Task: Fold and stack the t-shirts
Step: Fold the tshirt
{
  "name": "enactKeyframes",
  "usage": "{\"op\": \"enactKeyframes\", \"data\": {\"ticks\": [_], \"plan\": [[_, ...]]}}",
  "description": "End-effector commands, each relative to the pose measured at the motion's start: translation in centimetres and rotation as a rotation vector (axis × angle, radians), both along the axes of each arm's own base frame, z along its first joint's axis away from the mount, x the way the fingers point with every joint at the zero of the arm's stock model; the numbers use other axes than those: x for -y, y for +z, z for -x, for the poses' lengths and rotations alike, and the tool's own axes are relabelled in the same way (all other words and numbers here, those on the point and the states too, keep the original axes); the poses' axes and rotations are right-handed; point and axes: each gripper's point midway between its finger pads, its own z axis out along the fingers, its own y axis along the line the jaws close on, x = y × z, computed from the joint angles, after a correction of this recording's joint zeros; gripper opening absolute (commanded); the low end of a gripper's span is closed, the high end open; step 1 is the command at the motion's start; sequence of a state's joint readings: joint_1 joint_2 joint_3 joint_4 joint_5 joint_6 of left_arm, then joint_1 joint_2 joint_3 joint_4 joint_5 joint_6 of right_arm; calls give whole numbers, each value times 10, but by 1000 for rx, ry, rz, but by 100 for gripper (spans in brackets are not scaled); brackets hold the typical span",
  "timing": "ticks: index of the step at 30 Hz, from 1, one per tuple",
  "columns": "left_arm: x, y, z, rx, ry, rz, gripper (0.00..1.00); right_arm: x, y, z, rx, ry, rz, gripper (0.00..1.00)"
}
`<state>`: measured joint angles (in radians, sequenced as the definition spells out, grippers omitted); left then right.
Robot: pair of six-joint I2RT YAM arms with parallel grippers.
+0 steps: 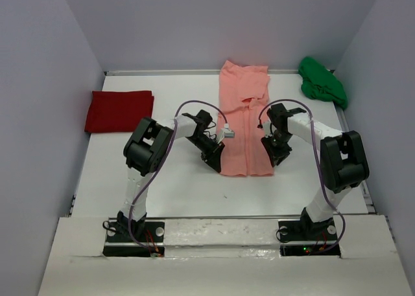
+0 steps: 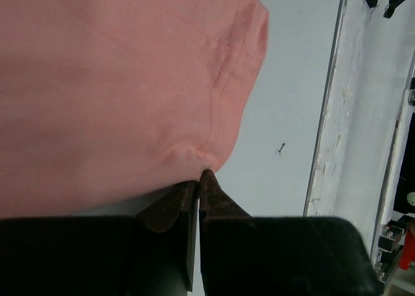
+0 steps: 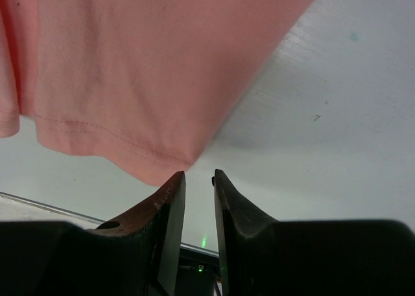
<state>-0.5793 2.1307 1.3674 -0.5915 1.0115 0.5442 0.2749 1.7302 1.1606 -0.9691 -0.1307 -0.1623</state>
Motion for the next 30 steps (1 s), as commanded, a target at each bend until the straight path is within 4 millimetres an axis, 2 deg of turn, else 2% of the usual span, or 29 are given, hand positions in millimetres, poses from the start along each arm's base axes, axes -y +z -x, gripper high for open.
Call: {"op": "enactKeyframes", "data": {"ticks": [1,5,8,13,18,22,23,30], "plan": [[-10,-26,-7,79,-4,-108,8,1,2,2,-15,9,-6,28],[-9,-21,-8,94,-5,-104,0,1,5,4,-29,20,-10,19],[-9,-13,-10,127,-4,-98,0,0,8,6,-48,32,-18,19],[-11,2,-13,184,5,-83,0,-3,13,11,-89,58,-39,23],[-13,12,-15,226,10,-77,0,-4,3,27,-193,90,-54,24],[-14,14,-15,240,10,-77,3,-6,-4,35,-230,101,-74,30],[-14,14,-16,242,12,-78,2,-7,-4,35,-231,104,-82,34],[-14,15,-16,246,6,-74,2,-16,-11,25,-234,95,-112,40]]}}
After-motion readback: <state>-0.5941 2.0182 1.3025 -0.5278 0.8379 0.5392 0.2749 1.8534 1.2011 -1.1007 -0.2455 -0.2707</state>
